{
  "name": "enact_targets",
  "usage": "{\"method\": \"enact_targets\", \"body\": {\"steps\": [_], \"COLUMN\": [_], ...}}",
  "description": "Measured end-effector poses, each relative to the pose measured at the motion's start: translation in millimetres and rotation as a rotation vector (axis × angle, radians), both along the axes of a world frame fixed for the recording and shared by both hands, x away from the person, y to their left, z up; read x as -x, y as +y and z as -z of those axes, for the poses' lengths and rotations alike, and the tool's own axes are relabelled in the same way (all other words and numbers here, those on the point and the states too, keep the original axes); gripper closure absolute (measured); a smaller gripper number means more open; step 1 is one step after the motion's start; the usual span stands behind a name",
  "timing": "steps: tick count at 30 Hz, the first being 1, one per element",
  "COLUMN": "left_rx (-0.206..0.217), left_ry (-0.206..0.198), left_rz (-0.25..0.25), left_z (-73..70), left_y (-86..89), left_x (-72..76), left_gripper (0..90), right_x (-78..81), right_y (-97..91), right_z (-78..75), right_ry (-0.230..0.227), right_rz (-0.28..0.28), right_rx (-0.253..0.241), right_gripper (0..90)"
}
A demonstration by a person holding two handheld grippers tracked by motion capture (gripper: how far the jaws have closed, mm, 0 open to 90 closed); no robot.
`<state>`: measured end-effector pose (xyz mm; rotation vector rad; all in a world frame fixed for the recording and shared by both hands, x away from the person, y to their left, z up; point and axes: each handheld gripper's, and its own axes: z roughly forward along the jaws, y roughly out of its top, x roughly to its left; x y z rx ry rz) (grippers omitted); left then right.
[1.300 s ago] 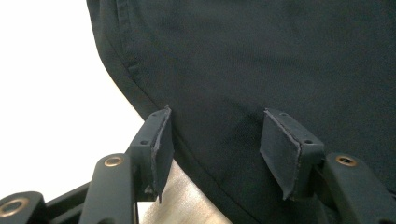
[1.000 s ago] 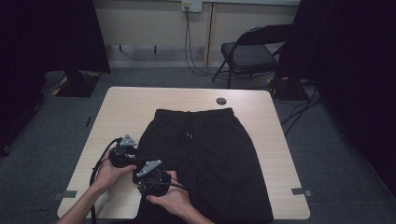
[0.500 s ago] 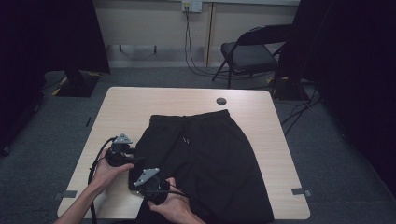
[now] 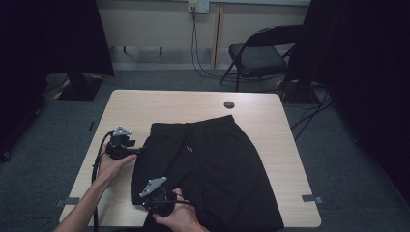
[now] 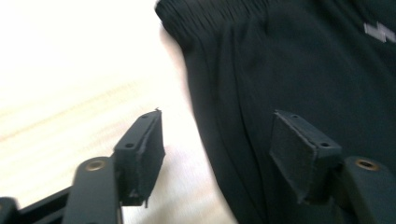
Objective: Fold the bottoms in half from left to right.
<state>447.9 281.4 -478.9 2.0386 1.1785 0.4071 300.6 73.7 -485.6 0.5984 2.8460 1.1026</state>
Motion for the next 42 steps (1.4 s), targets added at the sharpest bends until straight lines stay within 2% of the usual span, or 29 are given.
{"method": "enact_targets", "body": {"steps": [1,2,3,4,7,10,13,15,16,18,19,20,21,23,24,27,29,31,35,36,37,38,40,42], "left_rx": [-0.008,0.007,0.006,-0.008,-0.028,-0.078,-0.07,-0.102,-0.083,-0.103,-0.093,-0.104,-0.123,-0.106,-0.097,-0.045,-0.055,-0.056,0.037,0.044,0.055,0.089,0.122,0.159], "left_ry": [0.006,0.015,0.042,0.049,0.004,0.022,0.006,-0.008,0.016,0.018,0.009,0.0,-0.013,-0.002,0.001,0.02,0.021,0.028,0.07,0.075,0.072,0.074,0.066,0.059], "left_rz": [0.011,0.019,0.025,0.034,0.028,0.039,0.023,0.015,0.012,0.028,0.05,0.071,0.082,0.104,0.108,0.095,0.083,0.078,0.061,0.059,0.051,0.047,0.023,0.025], "left_z": [1.1,2.4,2.5,1.9,0.8,8.9,11.5,13.1,12.6,10.7,10.4,10.0,9.2,9.0,9.1,10.4,9.7,9.1,10.9,10.5,9.7,7.9,3.7,-1.1], "left_y": [-0.1,0.0,-0.9,-2.8,-10.4,-17.2,-20.7,-23.9,-24.8,-30.5,-34.8,-38.8,-42.0,-43.4,-42.3,-39.9,-41.5,-42.2,-31.2,-29.5,-28.0,-25.6,-23.7,-22.3], "left_x": [-1.1,-2.6,-5.4,-8.2,-13.0,-16.5,-18.8,-21.3,-24.0,-28.0,-27.7,-26.9,-25.6,-24.7,-25.2,-26.9,-26.9,-26.9,-29.9,-29.7,-29.7,-29.7,-28.8,-27.7], "left_gripper": [37.5,37.5,38.4,38.6,40.4,40.4,36.2,33.8,32.0,34.8,42.5,49.6,53.0,65.4,67.1,80.0,86.5,87.1,87.5,87.5,87.5,87.6,87.7,87.7], "right_x": [0.0,-0.2,-0.7,-1.3,-0.7,-0.5,-0.5,-1.1,-1.2,-0.7,-0.3,-0.1,-0.3,0.1,0.2,0.7,0.9,-0.2,-1.2,-1.0,-1.2,-1.0,-2.1,-3.2], "right_y": [0.0,-0.2,-0.1,-0.1,0.0,0.2,-0.3,-0.8,-0.6,0.5,1.0,0.9,0.6,-0.5,-1.0,-1.7,-1.7,-2.0,-3.2,-3.7,-4.4,-5.4,-8.1,-11.9], "right_z": [0.0,0.2,0.1,0.0,0.0,0.0,0.2,0.7,0.5,-0.2,-0.5,-0.5,0.0,0.7,1.2,1.3,1.4,0.8,-3.3,-5.7,-8.7,-12.6,-21.2,-31.0], "right_ry": [0.0,0.005,0.006,0.009,0.002,0.002,0.004,0.006,0.006,-0.003,-0.003,-0.003,-0.006,0.0,0.007,0.011,0.009,0.011,0.017,0.017,0.013,0.012,0.001,-0.011], "right_rz": [0.0,0.001,-0.002,-0.005,-0.007,-0.006,-0.004,-0.005,-0.008,-0.013,-0.012,-0.01,-0.012,0.001,0.007,0.018,0.024,0.026,0.024,0.025,0.022,0.027,0.029,0.038], "right_rx": [0.0,-0.005,-0.004,-0.002,-0.002,-0.001,-0.004,-0.011,-0.008,0.004,0.008,0.007,0.002,-0.009,-0.016,-0.021,-0.023,-0.024,-0.042,-0.049,-0.057,-0.066,-0.085,-0.111], "right_gripper": [85.0,84.9,85.0,85.0,84.9,84.9,84.9,84.9,85.0,84.9,84.8,84.7,84.7,84.8,84.8,85.1,85.2,86.1,86.7,86.8,86.8,86.8,87.0,87.2]}}
